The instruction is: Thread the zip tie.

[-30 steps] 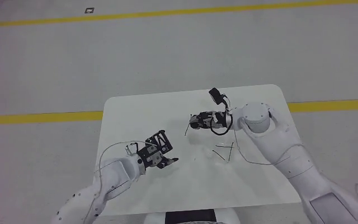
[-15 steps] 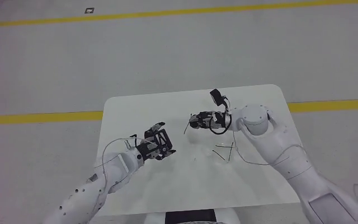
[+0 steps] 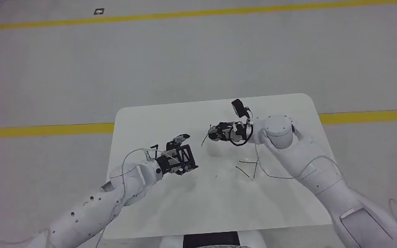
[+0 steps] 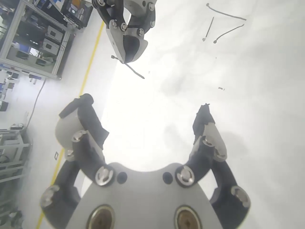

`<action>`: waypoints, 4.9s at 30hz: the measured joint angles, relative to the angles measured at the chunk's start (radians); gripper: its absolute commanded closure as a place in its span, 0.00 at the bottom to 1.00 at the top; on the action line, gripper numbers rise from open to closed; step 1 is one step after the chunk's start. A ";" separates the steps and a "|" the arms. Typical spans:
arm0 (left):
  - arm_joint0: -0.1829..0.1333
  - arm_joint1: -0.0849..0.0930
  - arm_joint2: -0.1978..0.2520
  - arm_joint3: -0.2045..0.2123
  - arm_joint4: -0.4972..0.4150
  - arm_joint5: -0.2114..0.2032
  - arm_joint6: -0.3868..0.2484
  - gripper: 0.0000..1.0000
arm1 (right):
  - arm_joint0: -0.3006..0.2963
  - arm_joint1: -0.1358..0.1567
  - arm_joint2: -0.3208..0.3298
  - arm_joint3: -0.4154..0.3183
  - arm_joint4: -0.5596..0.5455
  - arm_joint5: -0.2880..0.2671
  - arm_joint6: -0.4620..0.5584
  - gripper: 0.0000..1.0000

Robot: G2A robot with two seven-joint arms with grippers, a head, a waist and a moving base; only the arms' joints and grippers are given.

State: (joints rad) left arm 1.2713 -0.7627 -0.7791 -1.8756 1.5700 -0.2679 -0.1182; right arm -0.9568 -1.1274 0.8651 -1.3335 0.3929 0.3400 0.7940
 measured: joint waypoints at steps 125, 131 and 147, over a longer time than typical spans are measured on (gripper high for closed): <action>-0.299 0.127 0.356 0.124 -0.472 0.153 0.346 1.00 | -0.143 0.040 0.096 -0.119 0.004 -0.008 -0.164 0.00; -0.285 0.131 0.328 0.130 -0.468 0.107 0.335 1.00 | -0.144 0.036 0.102 -0.110 0.007 0.000 -0.192 0.00; -0.249 0.115 0.256 0.261 -0.838 0.007 0.397 1.00 | -0.144 0.037 0.102 -0.111 0.007 0.000 -0.189 0.00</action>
State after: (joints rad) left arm 1.0226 -0.6475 -0.5229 -1.6149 0.7325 -0.2609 0.2784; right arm -1.1009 -1.0909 0.9674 -1.4441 0.3996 0.3400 0.6047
